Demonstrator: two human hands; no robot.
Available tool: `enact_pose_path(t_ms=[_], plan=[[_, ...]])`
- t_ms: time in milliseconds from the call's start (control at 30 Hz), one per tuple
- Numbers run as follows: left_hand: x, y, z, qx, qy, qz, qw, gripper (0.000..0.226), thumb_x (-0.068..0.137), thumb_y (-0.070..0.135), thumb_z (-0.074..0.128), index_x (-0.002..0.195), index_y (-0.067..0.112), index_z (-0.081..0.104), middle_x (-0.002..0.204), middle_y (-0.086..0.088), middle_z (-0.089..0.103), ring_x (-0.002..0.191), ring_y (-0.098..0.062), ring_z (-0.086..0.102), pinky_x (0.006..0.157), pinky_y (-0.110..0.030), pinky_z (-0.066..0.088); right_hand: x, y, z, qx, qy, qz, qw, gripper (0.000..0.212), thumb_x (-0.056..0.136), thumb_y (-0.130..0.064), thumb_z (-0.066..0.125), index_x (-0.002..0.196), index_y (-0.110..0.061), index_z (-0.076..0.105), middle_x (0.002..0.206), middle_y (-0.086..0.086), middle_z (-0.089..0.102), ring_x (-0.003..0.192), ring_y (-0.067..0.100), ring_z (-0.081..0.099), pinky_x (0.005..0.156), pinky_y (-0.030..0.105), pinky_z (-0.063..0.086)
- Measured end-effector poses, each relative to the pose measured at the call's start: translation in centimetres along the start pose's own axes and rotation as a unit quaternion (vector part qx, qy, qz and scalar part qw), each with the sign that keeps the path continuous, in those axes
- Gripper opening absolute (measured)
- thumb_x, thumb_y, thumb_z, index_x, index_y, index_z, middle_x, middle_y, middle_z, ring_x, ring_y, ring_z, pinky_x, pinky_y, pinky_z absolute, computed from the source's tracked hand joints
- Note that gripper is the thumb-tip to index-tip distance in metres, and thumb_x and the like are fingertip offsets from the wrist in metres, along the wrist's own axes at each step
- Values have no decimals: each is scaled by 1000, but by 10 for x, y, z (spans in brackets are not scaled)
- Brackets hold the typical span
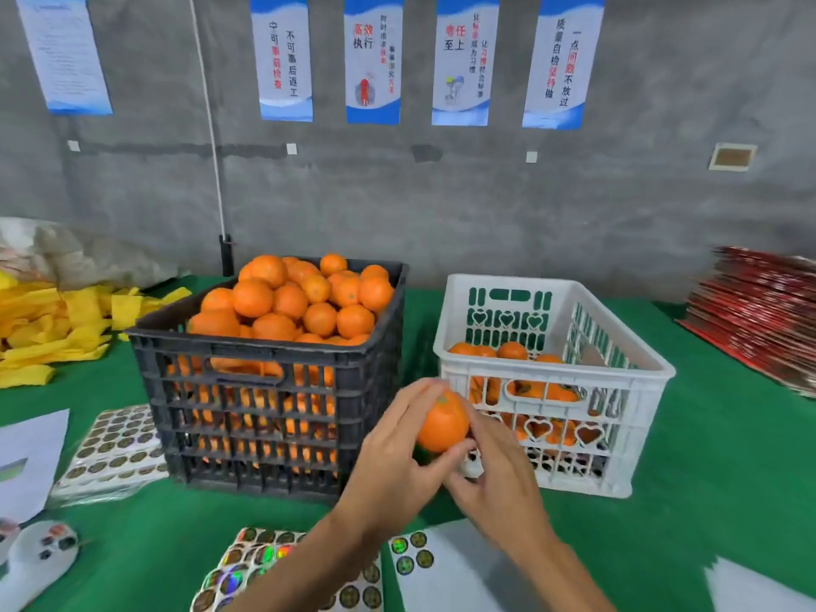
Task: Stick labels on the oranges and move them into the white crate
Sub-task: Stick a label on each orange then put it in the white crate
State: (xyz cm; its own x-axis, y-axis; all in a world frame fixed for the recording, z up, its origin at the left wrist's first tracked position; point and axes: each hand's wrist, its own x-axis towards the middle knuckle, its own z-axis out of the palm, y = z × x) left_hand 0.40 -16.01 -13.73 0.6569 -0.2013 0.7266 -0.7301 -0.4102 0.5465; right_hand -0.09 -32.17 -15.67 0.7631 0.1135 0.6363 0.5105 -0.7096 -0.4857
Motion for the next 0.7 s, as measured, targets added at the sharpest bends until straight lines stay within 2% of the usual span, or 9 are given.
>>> enact_pose_path(t_ms=[67, 133, 233, 300, 400, 500, 600, 700], plan=[[-15, -17, 21, -76, -61, -134, 986, 57, 87, 55, 77, 138, 47, 52, 140, 31, 48, 125, 2, 55, 100, -24, 53, -20, 27, -10, -69, -92, 26, 993, 66, 88, -72, 50, 147, -41, 45, 130, -18, 61, 115, -1, 49, 102, 31, 47], [-36, -37, 42, -96, -107, -225, 964, 53, 84, 54, 80, 129, 53, 54, 135, 26, 53, 115, 1, 60, 91, -23, 57, -40, 47, -16, -86, -167, 46, 981, 66, 88, -80, 48, 143, -43, 48, 131, -21, 60, 117, 0, 52, 102, 31, 46], [-63, -62, 60, -133, -132, -283, 941, 53, 80, 59, 80, 127, 54, 56, 132, 10, 59, 104, -10, 68, 79, -25, 61, -69, 70, -16, -82, -242, 81, 964, 94, 76, -94, 48, 152, -39, 40, 151, -26, 43, 136, -7, 35, 114, 22, 31], [-73, -73, 64, -167, -127, -303, 930, 55, 80, 64, 78, 130, 52, 57, 126, 4, 63, 99, -17, 71, 77, -33, 63, -82, 80, -15, -90, -278, 95, 952, 104, 75, -97, 43, 158, -34, 33, 162, -23, 28, 146, -5, 21, 124, 26, 19], [-78, -80, 64, -182, -111, -318, 924, 53, 84, 65, 76, 130, 48, 57, 123, 6, 64, 103, -17, 70, 87, -44, 63, -87, 85, -12, -119, -286, 112, 944, 98, 85, -90, 37, 158, -26, 35, 167, -15, 20, 154, 5, 14, 122, 21, 5], [-80, -79, 64, -188, -103, -328, 920, 52, 85, 66, 72, 131, 47, 56, 122, 4, 64, 103, -19, 70, 85, -44, 63, -89, 85, -9, -122, -245, 132, 953, 93, 89, -85, 36, 159, -25, 35, 167, -15, 21, 154, 6, 15, 122, 20, 6], [-80, -78, 65, -185, -102, -336, 918, 52, 86, 67, 70, 131, 47, 55, 122, 3, 63, 102, -18, 70, 83, -41, 64, -90, 83, -8, -136, -236, 122, 954, 82, 92, -81, 35, 154, -28, 45, 166, -18, 24, 153, 3, 17, 122, 21, 10], [-80, -77, 65, -179, -105, -339, 918, 51, 86, 66, 68, 131, 48, 53, 122, 3, 62, 98, -19, 72, 72, -31, 62, -90, 81, -6, -139, -232, 117, 956, 64, 98, -72, 39, 147, -32, 54, 162, -19, 32, 152, 2, 22, 122, 21, 12]])
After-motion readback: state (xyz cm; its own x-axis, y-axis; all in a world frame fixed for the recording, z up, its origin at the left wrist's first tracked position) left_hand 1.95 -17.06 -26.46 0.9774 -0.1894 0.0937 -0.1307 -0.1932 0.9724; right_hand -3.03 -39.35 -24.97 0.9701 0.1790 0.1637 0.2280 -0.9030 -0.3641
